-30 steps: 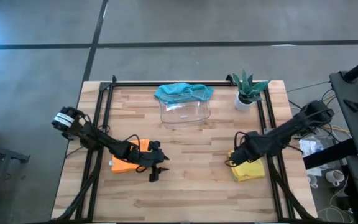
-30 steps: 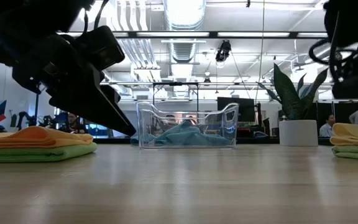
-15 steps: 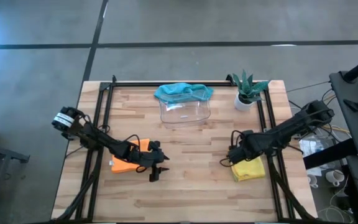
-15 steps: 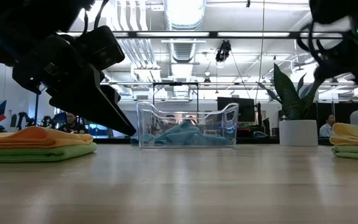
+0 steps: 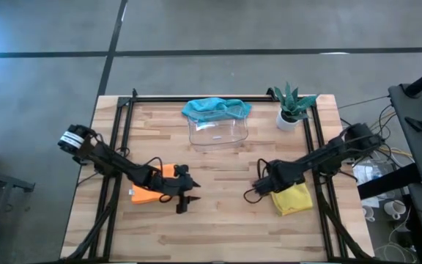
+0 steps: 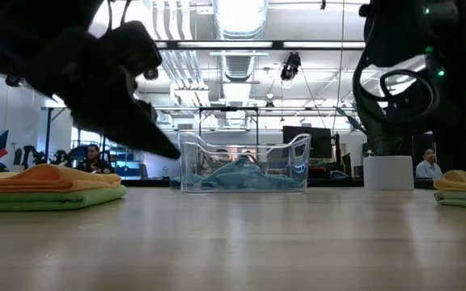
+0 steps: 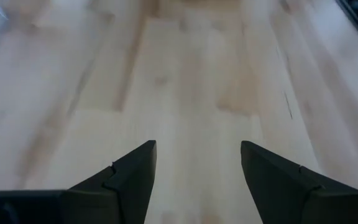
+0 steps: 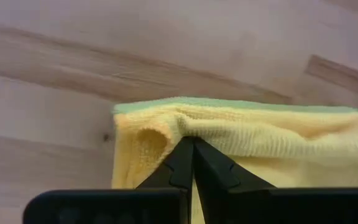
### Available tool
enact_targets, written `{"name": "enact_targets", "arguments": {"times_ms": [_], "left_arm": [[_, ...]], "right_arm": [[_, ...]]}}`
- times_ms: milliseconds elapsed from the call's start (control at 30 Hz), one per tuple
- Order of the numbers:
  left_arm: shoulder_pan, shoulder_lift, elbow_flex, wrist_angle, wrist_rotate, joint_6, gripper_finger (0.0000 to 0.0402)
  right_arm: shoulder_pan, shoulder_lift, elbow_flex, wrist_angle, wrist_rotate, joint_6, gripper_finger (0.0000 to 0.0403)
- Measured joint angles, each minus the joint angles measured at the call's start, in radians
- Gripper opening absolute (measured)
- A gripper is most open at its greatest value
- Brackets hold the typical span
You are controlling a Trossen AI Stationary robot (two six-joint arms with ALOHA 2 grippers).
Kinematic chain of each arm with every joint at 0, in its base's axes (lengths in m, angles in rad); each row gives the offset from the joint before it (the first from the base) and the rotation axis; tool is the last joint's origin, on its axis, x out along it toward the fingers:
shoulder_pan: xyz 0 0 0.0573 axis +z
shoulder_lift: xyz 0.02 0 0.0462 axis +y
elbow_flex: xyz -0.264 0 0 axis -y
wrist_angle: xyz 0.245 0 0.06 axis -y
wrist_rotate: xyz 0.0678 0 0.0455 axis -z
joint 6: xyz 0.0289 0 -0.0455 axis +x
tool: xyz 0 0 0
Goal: Fold microfiber towels
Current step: Stack the yellow microfiber cloth on top of the light green microfiber cloth, then move the transparent bin to the top left of the table
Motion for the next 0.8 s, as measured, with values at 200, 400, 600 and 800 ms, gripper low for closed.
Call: {"name": "enact_targets", "arguments": {"times_ms": [200, 400, 600, 800], "left_arm": [[0.0, -0.077, -0.007, -0.001, -0.104, 0.021, 0.0219], [-0.002, -0.15, -0.002, 0.0, -0.128, 0.049, 0.0219], [-0.032, -0.189, -0.007, 0.134, -0.127, 0.12, 0.0219], [-0.043, -0.166, -0.005, 0.236, -0.125, 0.148, 0.0219]], "right_arm": [[0.003, -0.038, 0.088, -0.064, 0.185, -0.03, 0.0009], [0.002, -0.079, 0.163, -0.089, 0.551, -0.073, 0.0009], [-0.01, -0.094, 0.176, 0.048, 0.738, -0.347, 0.0025], [-0.013, -0.09, 0.161, 0.437, 0.841, -0.888, 0.0028]]}}
